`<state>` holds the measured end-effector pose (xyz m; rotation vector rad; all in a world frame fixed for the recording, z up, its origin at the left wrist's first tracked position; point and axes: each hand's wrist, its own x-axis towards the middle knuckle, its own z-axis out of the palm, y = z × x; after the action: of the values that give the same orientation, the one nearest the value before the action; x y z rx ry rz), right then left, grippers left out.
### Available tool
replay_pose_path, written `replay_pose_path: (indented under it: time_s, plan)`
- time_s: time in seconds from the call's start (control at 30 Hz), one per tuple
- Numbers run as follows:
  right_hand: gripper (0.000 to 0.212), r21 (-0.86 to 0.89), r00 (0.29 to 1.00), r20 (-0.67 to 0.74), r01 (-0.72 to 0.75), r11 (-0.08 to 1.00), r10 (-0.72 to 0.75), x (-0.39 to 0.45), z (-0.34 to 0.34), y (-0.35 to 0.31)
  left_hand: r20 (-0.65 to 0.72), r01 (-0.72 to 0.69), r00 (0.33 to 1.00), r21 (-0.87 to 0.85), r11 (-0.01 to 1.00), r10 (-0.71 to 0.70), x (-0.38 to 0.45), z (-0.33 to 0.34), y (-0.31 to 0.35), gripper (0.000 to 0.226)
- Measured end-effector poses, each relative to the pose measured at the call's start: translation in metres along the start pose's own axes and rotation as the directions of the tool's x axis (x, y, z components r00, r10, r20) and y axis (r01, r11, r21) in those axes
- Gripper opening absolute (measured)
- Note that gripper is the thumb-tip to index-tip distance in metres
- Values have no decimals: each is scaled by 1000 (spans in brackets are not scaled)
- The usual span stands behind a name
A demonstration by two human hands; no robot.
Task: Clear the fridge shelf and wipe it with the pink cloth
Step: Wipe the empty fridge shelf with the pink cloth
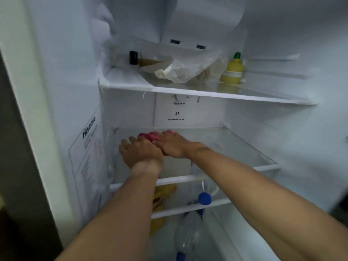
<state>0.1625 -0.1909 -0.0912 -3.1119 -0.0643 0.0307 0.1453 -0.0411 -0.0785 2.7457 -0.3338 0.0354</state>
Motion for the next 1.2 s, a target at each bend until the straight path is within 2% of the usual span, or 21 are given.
replay_pose_path:
  time_s: [0.13, 0.27, 0.33, 0.53, 0.73, 0.8, 0.87, 0.9, 0.93, 0.97, 1.0, 1.03, 1.07, 1.13, 1.17, 1.2]
  plan:
    - [56, -85, 998, -11, 64, 994, -65, -27, -2, -8, 54, 55, 997, 71, 996, -59, -10, -7, -8, 61]
    - [57, 47, 1000, 7, 13, 999, -13, -56, -4, -18, 72, 12, 997, 70, 997, -18, -22, -10, -17, 66]
    - [57, 33, 1000, -2, 6, 999, -6, -72, -5, -24, 65, -6, 998, 75, 997, 1, -27, -10, -18, 66]
    - [64, 172, 988, 32, -156, 973, 152, -104, -7, -32, 7, -17, 1000, 123, 992, 17, -31, -9, -17, 59]
    - [52, -18, 973, 13, -231, 973, 231, -131, -6, 24, 14, -32, 999, 134, 990, 30, -30, -7, -16, 61]
    - [54, 16, 953, -17, -302, 953, 302, -147, -8, 45, 15, -30, 999, 140, 990, 28, -29, -6, -16, 60]
    - [54, 132, 916, -54, -387, 913, 397, -159, -11, 57, 8, -30, 1000, 140, 990, 29, -28, -5, -16, 60]
    - [50, 304, 882, -100, -414, 858, 461, -163, -13, 61, 4, -29, 1000, 140, 990, 29, -27, -5, -16, 60]
    - [43, 552, 812, -155, -401, 731, 562, -165, -15, 63, 0, -29, 1000, 139, 990, 30, -27, -4, -16, 60]
    - [36, 765, 710, -196, -321, 558, 677, -166, -19, 66, -5, -30, 1000, 136, 990, 31, -27, -4, -16, 59]
    - [33, 878, 591, -218, -230, 421, 777, -168, -22, 73, -8, -32, 999, 131, 991, 34, -27, -4, -17, 59]
    - [36, 914, 488, -226, -194, 357, 843, -172, -26, 80, -9, -34, 999, 128, 991, 36, -27, -4, -17, 58]
    - [40, 917, 407, -243, -199, 345, 881, -178, -29, 89, -12, -36, 999, 128, 991, 38, -26, -3, -17, 58]
    - [44, 843, 252, -385, -296, 449, 888, -191, -29, 107, -17, -35, 999, 129, 991, 38, -26, -2, -17, 57]
    - [45, 800, 205, -447, -345, 491, 871, -195, -27, 114, -17, -35, 999, 131, 991, 38, -25, -1, -17, 57]
    - [45, 757, 219, -490, -374, 536, 844, -195, -25, 120, -17, -35, 999, 135, 990, 38, -25, 0, -17, 57]
